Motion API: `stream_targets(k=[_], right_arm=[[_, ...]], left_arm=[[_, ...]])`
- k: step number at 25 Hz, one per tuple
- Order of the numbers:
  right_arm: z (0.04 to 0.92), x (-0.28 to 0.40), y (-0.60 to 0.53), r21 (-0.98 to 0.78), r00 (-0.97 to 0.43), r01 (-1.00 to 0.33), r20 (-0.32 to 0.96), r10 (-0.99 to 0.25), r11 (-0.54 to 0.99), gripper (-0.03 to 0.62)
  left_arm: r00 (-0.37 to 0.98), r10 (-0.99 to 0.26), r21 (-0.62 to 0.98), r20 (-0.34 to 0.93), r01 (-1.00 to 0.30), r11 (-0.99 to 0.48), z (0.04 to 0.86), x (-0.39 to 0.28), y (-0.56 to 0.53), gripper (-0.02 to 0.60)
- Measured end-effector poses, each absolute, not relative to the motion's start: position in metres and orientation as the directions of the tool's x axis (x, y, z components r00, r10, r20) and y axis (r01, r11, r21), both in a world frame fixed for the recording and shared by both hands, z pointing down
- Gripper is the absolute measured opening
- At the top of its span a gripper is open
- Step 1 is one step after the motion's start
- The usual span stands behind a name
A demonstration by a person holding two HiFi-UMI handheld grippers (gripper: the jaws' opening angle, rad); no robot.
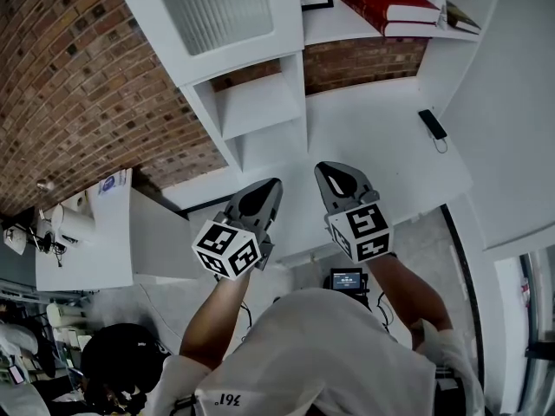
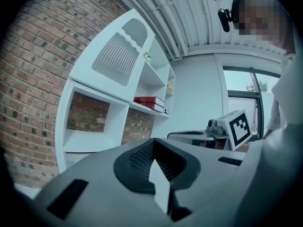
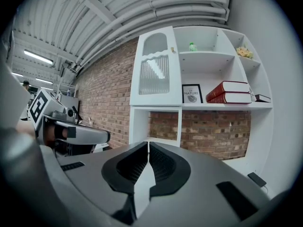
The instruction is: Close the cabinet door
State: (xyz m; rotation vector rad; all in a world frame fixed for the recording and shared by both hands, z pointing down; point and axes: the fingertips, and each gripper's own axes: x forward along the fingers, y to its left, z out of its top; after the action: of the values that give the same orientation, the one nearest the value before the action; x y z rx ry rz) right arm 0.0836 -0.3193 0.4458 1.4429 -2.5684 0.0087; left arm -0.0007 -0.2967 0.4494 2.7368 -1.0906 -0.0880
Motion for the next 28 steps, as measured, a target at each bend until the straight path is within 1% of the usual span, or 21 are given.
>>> stream_targets(k=[28], right_arm=[[0.468,0.094,-0.308,0.08,-0.492,-0.853,0.207,-0.846,0.516,0.028]], left_arm=[[0.735,-0.676,0.235,0.051,-0.667,-0.708,0.471,0.006,-0.283,0.008]])
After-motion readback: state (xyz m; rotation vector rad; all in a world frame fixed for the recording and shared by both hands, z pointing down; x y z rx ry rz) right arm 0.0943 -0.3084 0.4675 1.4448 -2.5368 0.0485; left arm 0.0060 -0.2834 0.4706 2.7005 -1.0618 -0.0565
